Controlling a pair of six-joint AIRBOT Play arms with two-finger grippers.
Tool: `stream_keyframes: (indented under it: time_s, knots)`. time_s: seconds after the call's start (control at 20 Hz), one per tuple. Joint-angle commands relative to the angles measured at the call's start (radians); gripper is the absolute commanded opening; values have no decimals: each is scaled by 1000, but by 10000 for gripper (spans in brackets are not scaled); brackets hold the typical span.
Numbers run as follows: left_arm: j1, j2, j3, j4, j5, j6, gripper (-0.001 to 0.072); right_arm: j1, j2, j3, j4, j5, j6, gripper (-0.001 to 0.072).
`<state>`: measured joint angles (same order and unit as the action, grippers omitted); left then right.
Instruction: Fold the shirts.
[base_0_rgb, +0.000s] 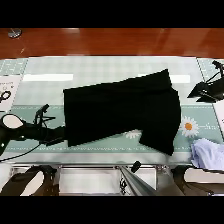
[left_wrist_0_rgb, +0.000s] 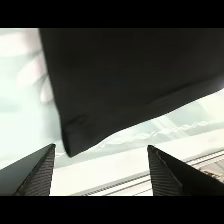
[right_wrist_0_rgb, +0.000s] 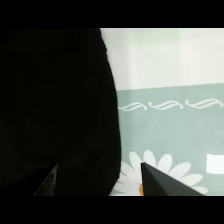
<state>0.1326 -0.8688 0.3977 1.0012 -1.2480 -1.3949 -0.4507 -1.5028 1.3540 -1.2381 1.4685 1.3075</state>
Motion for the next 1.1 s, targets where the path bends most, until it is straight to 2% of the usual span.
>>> stream_keyframes:
  time_s: [0.0, 0.25, 0.3, 0.35, 0.4, 0.5, 0.55, 0.6, 0.7, 0.8, 0.9, 1.05]
  knots:
    - [9, 0, -69, -7, 46, 14, 649, -8, 5, -10, 29, -16, -12, 598]
    - [-52, -20, -92, -92, 195, 14, 636, -8, 5, -10, 30, -16, -11, 597]
    - [-73, -33, -92, -122, 232, 14, 553, -8, 5, -10, 30, -12, -12, 597]
    - [-99, -48, -92, -147, 274, 14, 439, -8, 5, -10, 30, -9, -11, 597]
    - [-130, -69, -92, -173, 325, 14, 386, -8, 5, -10, 29, -6, -11, 597]
    - [-175, -114, -92, -220, 399, 14, 368, -8, 5, -10, 11, 4, -12, 596]
    - [-183, -137, -91, -238, 406, 14, 227, -8, 5, -10, -24, 15, -11, 594]
    - [-183, -151, -91, -243, 399, 15, 19, -8, 5, -13, -76, 26, -10, 590]
    - [-183, -151, -91, -242, 379, 26, 24, -10, 11, -56, -131, 34, -8, 542]
    - [-183, -148, -91, -242, 360, 27, 24, -15, 19, -144, -121, 35, -32, 544]
    - [-183, -149, -91, -242, 350, 42, 23, -30, 24, -250, -67, 35, -76, 611]
    - [-183, -149, -91, -242, 349, 42, 24, -58, 23, -358, 80, 14, -178, 611]
